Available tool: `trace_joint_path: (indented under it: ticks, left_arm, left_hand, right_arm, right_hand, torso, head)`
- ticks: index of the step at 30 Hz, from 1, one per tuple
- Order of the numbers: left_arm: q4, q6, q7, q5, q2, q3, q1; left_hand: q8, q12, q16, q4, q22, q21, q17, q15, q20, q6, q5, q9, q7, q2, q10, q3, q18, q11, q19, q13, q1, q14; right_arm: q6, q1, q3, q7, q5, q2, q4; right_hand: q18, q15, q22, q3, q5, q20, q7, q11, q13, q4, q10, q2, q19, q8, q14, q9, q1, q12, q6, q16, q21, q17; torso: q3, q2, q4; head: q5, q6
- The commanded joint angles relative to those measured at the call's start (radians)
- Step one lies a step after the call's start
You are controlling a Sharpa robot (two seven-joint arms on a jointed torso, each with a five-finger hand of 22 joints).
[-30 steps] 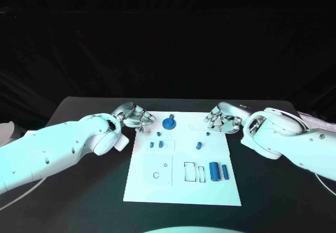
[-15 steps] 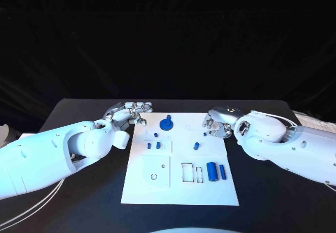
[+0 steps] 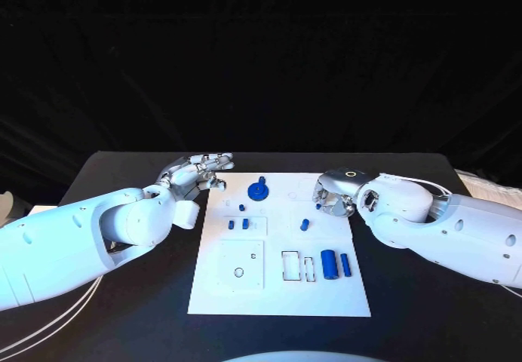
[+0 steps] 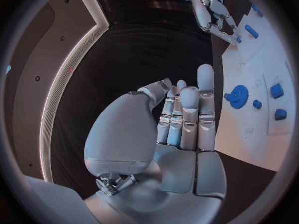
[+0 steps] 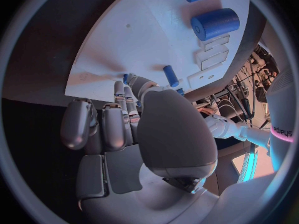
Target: Assemble the parts on the task board
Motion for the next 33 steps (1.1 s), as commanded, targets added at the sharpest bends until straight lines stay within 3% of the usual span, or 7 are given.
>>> trace_joint_path:
  ticks: [1, 5, 9, 18, 24, 33]
  left_arm:
    - [0.008, 0.018, 0.028, 0.018, -0.001, 0.001, 0.0]
    - [0.013, 0.02, 0.026, 0.018, -0.003, 0.001, 0.0]
    - [0.016, 0.018, 0.022, 0.018, -0.006, 0.001, 0.0]
    - [0.018, 0.015, 0.019, 0.019, -0.01, 0.001, 0.0]
    - [0.018, 0.014, 0.016, 0.019, -0.011, 0.001, 0.0]
    - [0.017, 0.012, 0.01, 0.019, -0.011, 0.001, 0.0]
  left_hand:
    - [-0.001, 0.006, 0.007, 0.0, -0.001, -0.003, 0.0, -0.001, -0.007, -0.005, 0.002, -0.001, -0.001, 0.007, -0.004, -0.007, 0.011, 0.001, 0.003, 0.001, 0.001, -0.005]
    - [-0.001, 0.01, 0.008, -0.003, -0.001, -0.004, -0.002, -0.001, -0.007, -0.007, 0.003, -0.001, 0.0, 0.009, -0.005, -0.008, 0.011, 0.001, 0.003, 0.002, 0.005, -0.006]
    - [0.001, 0.016, 0.01, -0.012, -0.002, -0.005, -0.003, -0.001, -0.007, -0.007, 0.005, -0.001, 0.0, 0.013, -0.008, -0.006, 0.011, 0.001, 0.005, 0.003, 0.015, -0.006]
    - [0.001, 0.019, 0.01, -0.015, -0.002, -0.005, -0.005, -0.001, -0.007, -0.008, 0.006, -0.001, 0.0, 0.014, -0.011, -0.006, 0.011, 0.001, 0.006, 0.004, 0.019, -0.007]
    - [0.001, 0.021, 0.01, -0.017, -0.002, -0.005, -0.007, -0.001, -0.007, -0.01, 0.006, -0.001, 0.002, 0.012, -0.013, -0.008, 0.011, 0.002, 0.006, 0.004, 0.019, -0.008]
    - [0.0, 0.024, 0.01, -0.018, -0.002, -0.006, -0.011, 0.001, -0.006, -0.015, 0.005, -0.002, 0.004, 0.01, -0.02, -0.011, 0.01, 0.004, 0.006, 0.004, 0.017, -0.009]
  right_arm:
    - [0.025, -0.005, 0.0, 0.003, -0.025, 0.007, -0.005]
    - [0.025, -0.008, 0.0, 0.009, -0.023, 0.014, -0.012]
    - [0.03, -0.011, -0.001, 0.012, -0.019, 0.019, -0.018]
    - [0.061, -0.015, -0.001, 0.013, -0.017, 0.027, -0.026]
    - [0.088, -0.016, -0.001, 0.007, -0.018, 0.034, -0.035]
    - [0.111, -0.017, -0.004, -0.012, -0.023, 0.044, -0.045]
  right_hand:
    - [0.017, 0.0, -0.001, 0.01, -0.004, -0.001, 0.001, 0.0, -0.007, -0.002, 0.011, 0.003, 0.002, 0.002, 0.051, 0.001, -0.01, -0.002, 0.011, -0.005, -0.004, -0.002]
    - [0.017, -0.001, -0.001, 0.022, -0.01, -0.001, 0.001, -0.001, -0.018, -0.007, 0.02, 0.009, 0.003, 0.002, 0.051, 0.002, -0.011, -0.001, 0.018, -0.004, -0.005, -0.003]
    - [0.016, -0.001, 0.001, 0.044, -0.05, -0.002, 0.0, -0.003, -0.03, -0.015, 0.039, 0.024, 0.006, 0.005, 0.052, 0.004, -0.011, 0.002, 0.033, -0.001, -0.004, -0.001]
    - [0.015, -0.006, 0.008, 0.074, -0.068, -0.006, -0.005, -0.01, -0.038, -0.04, 0.081, 0.052, 0.01, 0.017, 0.055, 0.015, -0.006, 0.01, 0.069, 0.007, 0.0, 0.004]
    - [0.015, -0.006, 0.009, 0.076, -0.069, -0.007, -0.005, -0.01, -0.04, -0.047, 0.081, 0.05, 0.011, 0.016, 0.055, 0.016, -0.007, 0.007, 0.071, 0.008, 0.001, 0.004]
    - [0.015, -0.002, 0.004, 0.075, -0.071, -0.005, -0.003, -0.005, -0.05, -0.055, 0.059, 0.029, 0.009, 0.0, 0.053, 0.015, -0.037, -0.02, 0.056, 0.006, -0.003, -0.003]
  torso:
    - [-0.0007, 0.0, 0.0019]
    - [0.0, -0.001, -0.0004]
    - [0.0, -0.001, -0.0006]
    - [0.0008, -0.001, 0.0002]
    - [0.0005, -0.002, -0.001]
    - [0.0002, -0.003, -0.0024]
  head:
    - [0.0, -0.004]
    - [0.003, -0.006]
    - [0.004, -0.008]
    - [0.005, -0.011]
    - [0.004, -0.013]
    - [0.003, -0.012]
